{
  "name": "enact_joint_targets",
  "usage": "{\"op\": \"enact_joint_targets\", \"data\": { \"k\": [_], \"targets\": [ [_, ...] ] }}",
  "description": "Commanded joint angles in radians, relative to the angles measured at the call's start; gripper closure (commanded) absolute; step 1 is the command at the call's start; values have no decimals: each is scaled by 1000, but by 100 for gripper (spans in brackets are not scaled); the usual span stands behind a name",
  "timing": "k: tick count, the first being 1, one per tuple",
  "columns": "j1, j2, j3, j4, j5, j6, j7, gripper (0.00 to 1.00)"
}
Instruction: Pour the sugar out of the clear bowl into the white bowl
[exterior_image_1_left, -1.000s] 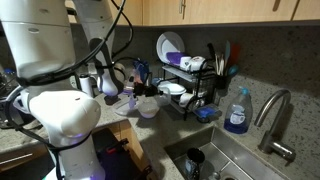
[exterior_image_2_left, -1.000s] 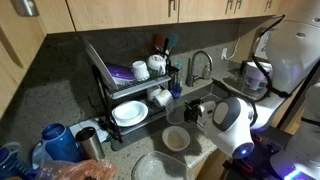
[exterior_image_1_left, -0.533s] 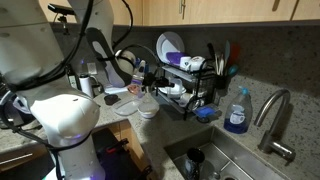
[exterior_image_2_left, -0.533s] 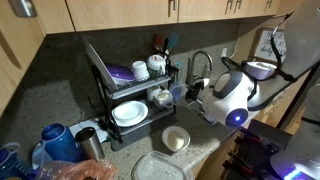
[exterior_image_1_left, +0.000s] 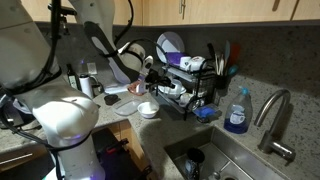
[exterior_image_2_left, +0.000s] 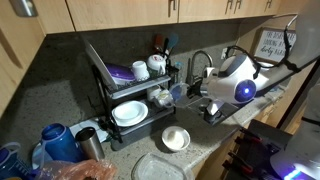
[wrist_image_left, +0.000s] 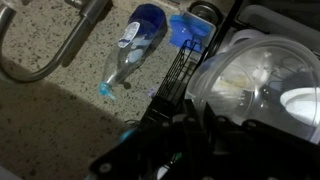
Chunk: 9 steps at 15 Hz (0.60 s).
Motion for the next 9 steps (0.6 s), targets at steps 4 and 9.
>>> {"op": "enact_joint_targets", "data": {
  "k": [4, 9],
  "targets": [
    [-84, -41, -129, -2, 139, 317, -299, 98],
    [-80, -7, -214, -48, 351, 421, -551, 98]
  ]
}}
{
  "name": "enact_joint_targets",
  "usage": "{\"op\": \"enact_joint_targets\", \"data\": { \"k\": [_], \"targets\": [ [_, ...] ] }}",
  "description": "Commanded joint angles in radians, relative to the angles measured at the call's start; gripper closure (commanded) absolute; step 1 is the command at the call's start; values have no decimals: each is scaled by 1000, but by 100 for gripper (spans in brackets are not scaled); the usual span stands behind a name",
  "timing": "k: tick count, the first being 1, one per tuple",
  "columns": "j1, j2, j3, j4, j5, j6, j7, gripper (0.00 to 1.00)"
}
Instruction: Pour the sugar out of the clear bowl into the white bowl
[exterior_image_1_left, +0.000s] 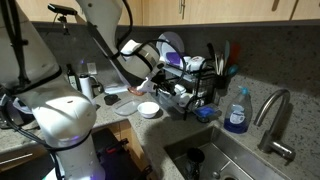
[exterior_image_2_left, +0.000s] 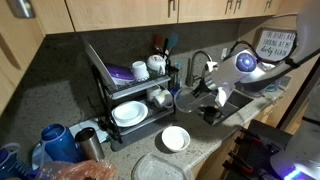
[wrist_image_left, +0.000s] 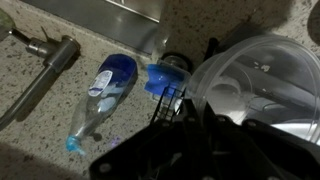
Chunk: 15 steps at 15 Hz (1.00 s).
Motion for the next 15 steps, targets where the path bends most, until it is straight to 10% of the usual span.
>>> {"op": "enact_joint_targets", "data": {
  "k": [1, 15],
  "targets": [
    [4, 22, -51, -50, 145, 79, -164, 98],
    [-4, 454, -216, -65, 477, 447, -452, 98]
  ]
}}
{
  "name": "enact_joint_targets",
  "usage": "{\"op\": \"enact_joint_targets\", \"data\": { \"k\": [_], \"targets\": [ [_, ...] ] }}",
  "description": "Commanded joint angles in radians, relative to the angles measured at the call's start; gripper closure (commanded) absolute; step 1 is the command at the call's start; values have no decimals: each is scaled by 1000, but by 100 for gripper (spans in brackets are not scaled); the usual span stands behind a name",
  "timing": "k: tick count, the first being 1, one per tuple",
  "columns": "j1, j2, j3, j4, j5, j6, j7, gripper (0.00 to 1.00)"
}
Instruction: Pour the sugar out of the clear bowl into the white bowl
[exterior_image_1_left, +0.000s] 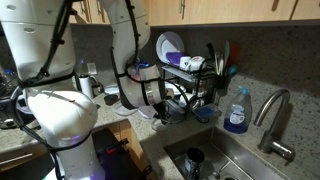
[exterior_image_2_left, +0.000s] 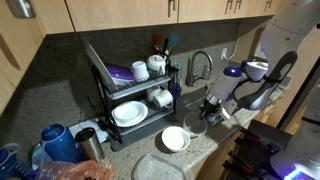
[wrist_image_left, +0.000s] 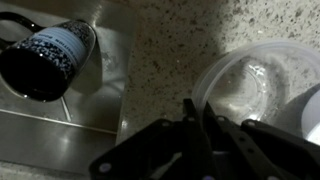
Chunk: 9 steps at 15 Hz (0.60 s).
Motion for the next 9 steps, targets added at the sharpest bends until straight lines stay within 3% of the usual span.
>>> {"op": "enact_joint_targets", "data": {
  "k": [1, 6, 9],
  "targets": [
    [-75, 118, 30, 1, -35, 125, 23, 98],
    [-213, 105, 20, 8, -340, 193, 244, 98],
    [-250, 71, 0, -5, -524, 177, 377, 98]
  ]
}}
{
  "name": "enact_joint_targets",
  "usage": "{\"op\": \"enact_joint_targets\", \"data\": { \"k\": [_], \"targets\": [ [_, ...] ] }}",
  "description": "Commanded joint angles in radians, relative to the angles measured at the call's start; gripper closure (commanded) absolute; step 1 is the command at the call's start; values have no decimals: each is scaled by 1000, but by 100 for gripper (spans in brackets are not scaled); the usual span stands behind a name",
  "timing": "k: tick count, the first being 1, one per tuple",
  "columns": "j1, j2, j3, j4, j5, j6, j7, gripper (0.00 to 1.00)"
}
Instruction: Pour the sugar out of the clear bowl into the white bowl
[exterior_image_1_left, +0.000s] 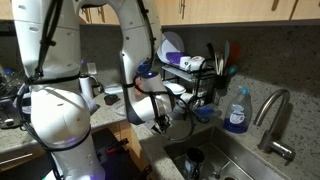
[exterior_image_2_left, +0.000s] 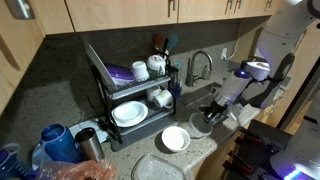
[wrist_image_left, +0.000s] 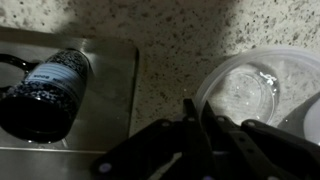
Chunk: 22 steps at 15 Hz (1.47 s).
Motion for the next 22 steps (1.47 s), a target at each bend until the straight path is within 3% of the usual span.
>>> {"op": "enact_joint_targets", "data": {
  "k": [1, 3, 4, 7, 9, 10, 15, 16, 17, 22],
  "targets": [
    [-40, -23, -23, -38, -162, -19, 100, 98],
    [-35, 9, -32, -2, -262, -6, 186, 98],
    [-31, -27, -39, -41, -254, -14, 168, 98],
    [2, -49, -28, -10, -322, -63, 253, 98],
    [28, -101, -23, -32, -318, -136, 250, 98],
    [-3, -48, -23, -2, -291, -40, 218, 91],
    [23, -78, -22, -12, -291, -87, 219, 91],
    [23, -78, -22, -12, -291, -88, 219, 98],
    [27, -75, -19, -9, -286, -91, 218, 98],
    [40, -11, -8, 29, -246, -63, 197, 98]
  ]
}}
